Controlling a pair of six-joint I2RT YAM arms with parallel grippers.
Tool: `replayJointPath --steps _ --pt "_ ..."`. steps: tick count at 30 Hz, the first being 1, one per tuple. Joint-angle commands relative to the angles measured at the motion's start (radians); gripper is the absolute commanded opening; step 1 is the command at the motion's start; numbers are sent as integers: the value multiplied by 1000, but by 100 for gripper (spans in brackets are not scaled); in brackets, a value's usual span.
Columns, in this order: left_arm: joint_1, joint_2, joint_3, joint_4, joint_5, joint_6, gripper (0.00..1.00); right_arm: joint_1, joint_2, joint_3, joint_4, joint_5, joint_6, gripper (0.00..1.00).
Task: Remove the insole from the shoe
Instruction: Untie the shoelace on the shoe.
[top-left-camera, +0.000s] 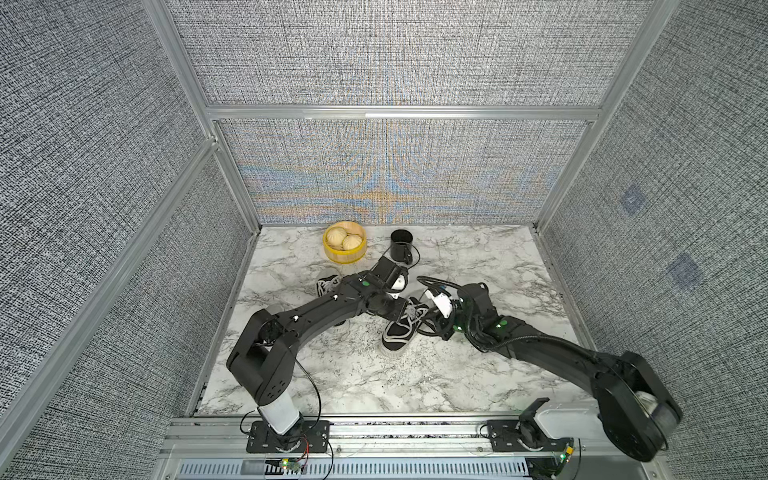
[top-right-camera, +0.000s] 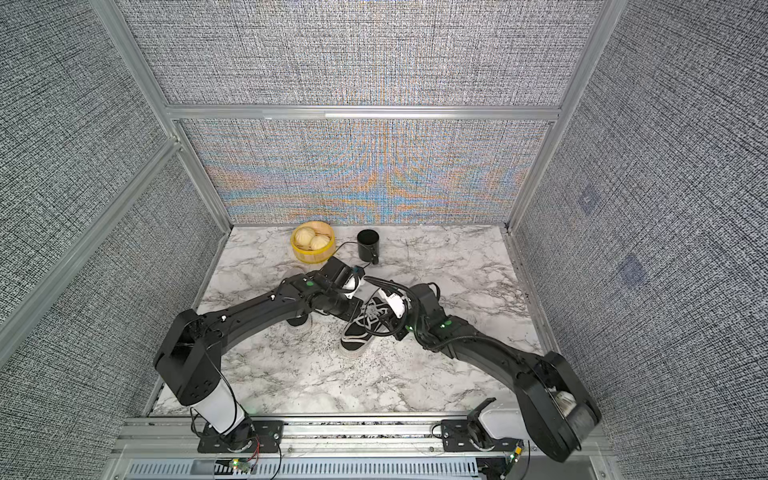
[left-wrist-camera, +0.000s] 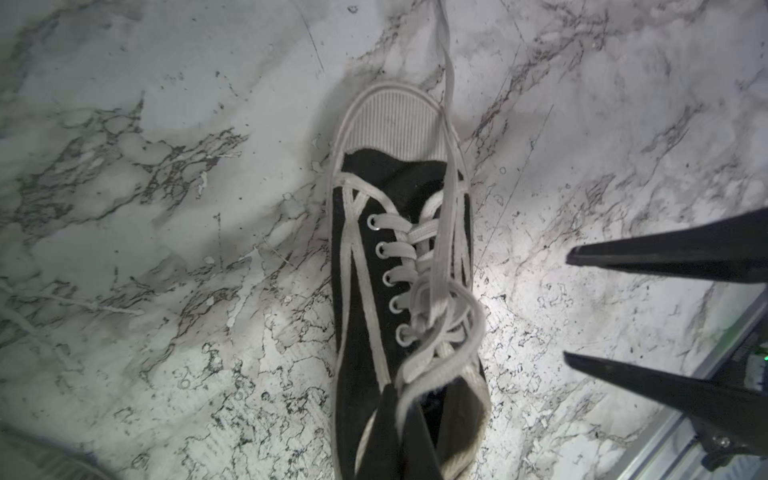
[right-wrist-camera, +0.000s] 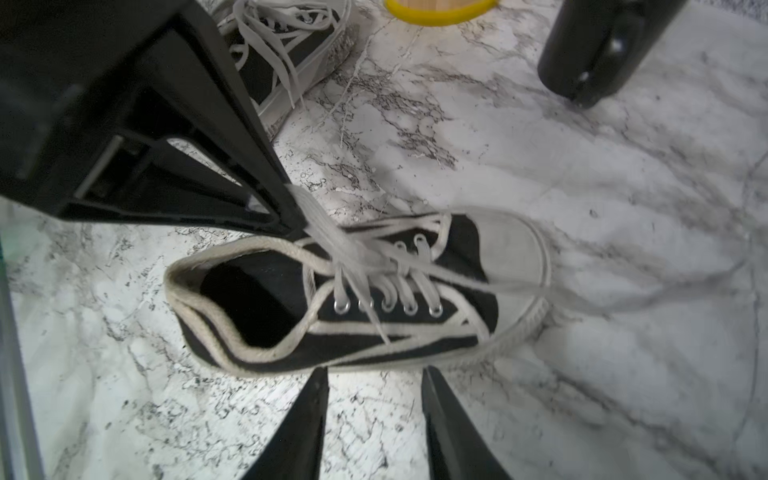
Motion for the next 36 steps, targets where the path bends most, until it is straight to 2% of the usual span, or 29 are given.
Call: replayJointPath --steps 1,7,12,16,24,36 --pt "15 -21 -12 48 57 -40 0 14 73 73 23 -8 -190 39" --pt "57 -19 -31 72 90 -64 0 31 159 182 -66 14 -306 38" --pt "74 -16 -43 75 91 -71 0 25 111 145 -113 51 -371 37" --pt "79 -20 -72 92 99 -76 0 24 128 146 -174 68 -434 38" --pt "82 -35 -86 88 94 -81 0 25 223 235 -192 126 -503 39" --pt "84 -29 -87 94 80 -92 0 34 280 261 -209 98 -529 37"
